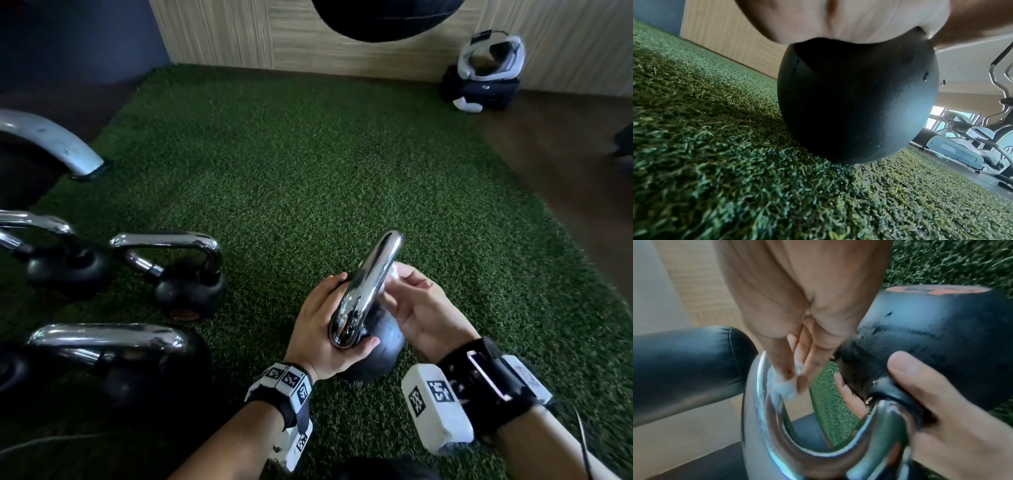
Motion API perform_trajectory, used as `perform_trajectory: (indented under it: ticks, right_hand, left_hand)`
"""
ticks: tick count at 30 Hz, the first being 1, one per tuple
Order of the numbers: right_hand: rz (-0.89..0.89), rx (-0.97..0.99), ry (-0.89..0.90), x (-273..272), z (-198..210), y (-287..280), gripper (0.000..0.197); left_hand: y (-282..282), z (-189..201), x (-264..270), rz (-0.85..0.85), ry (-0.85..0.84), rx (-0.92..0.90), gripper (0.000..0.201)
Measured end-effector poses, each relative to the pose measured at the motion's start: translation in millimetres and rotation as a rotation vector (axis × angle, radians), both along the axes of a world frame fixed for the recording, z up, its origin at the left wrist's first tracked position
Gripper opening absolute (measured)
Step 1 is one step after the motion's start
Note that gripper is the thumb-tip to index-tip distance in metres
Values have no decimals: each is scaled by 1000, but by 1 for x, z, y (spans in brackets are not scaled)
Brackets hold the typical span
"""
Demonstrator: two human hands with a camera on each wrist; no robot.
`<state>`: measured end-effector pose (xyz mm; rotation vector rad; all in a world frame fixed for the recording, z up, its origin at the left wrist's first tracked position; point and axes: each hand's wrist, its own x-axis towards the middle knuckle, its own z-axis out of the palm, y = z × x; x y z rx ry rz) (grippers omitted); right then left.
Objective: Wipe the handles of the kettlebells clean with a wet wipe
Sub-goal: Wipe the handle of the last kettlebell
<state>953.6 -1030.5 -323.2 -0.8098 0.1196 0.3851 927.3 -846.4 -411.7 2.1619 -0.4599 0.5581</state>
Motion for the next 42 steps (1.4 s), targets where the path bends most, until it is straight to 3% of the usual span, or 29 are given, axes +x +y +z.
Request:
perform_trajectory:
  ticks: [5, 7, 9, 13, 19, 24, 29, 36, 39, 42]
  right_hand:
    - [-245, -174, -92, 3, 6, 5, 26]
    - [-319, -382, -200, -2, 12, 6, 29]
    - [-430, -639, -299, 0, 19, 9, 21]
    - [-581, -967, -243, 14, 20, 14, 23]
    - [-439, -1114, -167, 17, 27, 14, 22]
    - [-533, -1273, -121, 26, 24, 19, 24]
    - [-489, -1410, -114, 32, 17, 31, 21]
    - [-244, -1426, -115, 46, 20, 15, 16]
    - [-122, -1411, -175, 46, 26, -1, 22]
    - [-236, -1432, -370, 48, 34, -15, 26]
  left_hand:
    - [1, 0, -1, -18, 2, -23, 86]
    - [1, 0, -1, -23, 5, -33, 86]
    - [0, -1, -1, -11, 8, -20, 86]
    - [1, -1, -2, -12, 15, -58, 86]
    - [-1, 4, -4, -13, 63, -73, 87]
    - [0, 4, -4, 1, 61, -46, 88]
    - [0, 5, -4, 2, 96, -55, 89]
    - [2, 14, -9, 24, 182, 10, 92]
    - [4, 32, -13, -4, 313, 91, 94]
    - [3, 41, -22, 51, 412, 145, 103]
